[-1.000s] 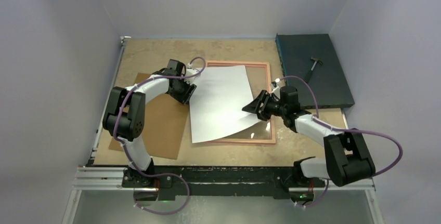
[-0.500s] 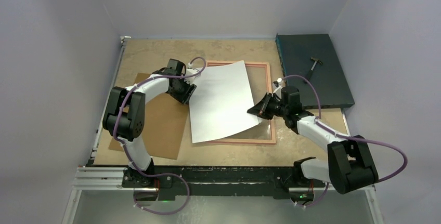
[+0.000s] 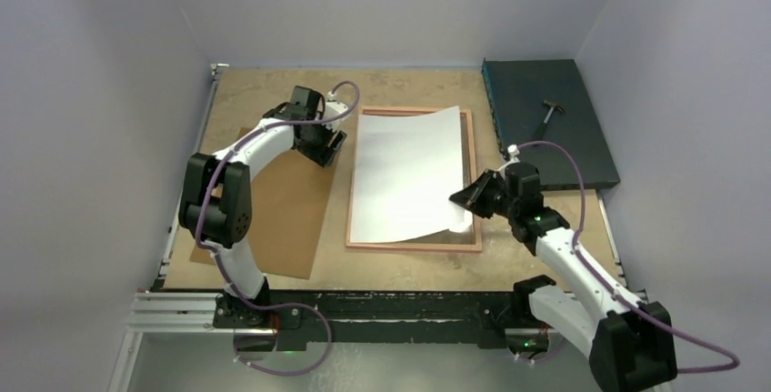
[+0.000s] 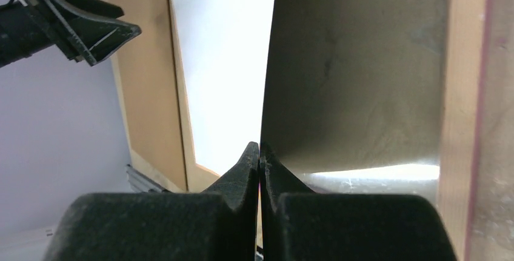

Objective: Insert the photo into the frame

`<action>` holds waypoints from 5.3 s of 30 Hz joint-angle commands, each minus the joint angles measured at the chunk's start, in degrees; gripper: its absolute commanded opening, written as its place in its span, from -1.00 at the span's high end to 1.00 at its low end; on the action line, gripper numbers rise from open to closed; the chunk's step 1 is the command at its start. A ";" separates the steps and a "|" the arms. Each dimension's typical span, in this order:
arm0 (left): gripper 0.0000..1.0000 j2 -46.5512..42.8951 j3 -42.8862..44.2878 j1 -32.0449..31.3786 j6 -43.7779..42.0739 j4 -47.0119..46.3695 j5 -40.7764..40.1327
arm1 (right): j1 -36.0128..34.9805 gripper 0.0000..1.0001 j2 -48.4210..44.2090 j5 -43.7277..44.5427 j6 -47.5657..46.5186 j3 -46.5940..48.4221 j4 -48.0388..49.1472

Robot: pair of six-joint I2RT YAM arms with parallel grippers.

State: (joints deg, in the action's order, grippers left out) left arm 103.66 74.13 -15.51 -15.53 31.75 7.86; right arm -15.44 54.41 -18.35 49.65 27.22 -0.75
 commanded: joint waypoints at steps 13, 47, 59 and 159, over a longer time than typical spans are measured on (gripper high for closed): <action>-0.32 -3.23 3.08 -0.01 0.35 2.14 -0.44 | -0.16 1.00 2.25 7.64 -6.81 3.70 -6.46; -0.36 -3.90 1.77 0.19 0.99 1.21 -0.56 | -0.12 0.22 8.88 4.60 -9.57 1.81 -0.39; -0.48 -4.73 5.09 3.66 1.32 3.45 0.12 | -0.15 -0.84 5.60 17.70 -12.73 11.46 -14.31; 0.97 0.45 -16.19 26.49 -7.32 1.11 1.41 | -39.36 -0.94 59.76 14.23 20.40 59.86 4.37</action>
State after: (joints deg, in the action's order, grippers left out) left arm 101.80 60.20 14.48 -27.46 24.10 -2.74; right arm -54.11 118.63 -2.48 67.57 86.91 -6.52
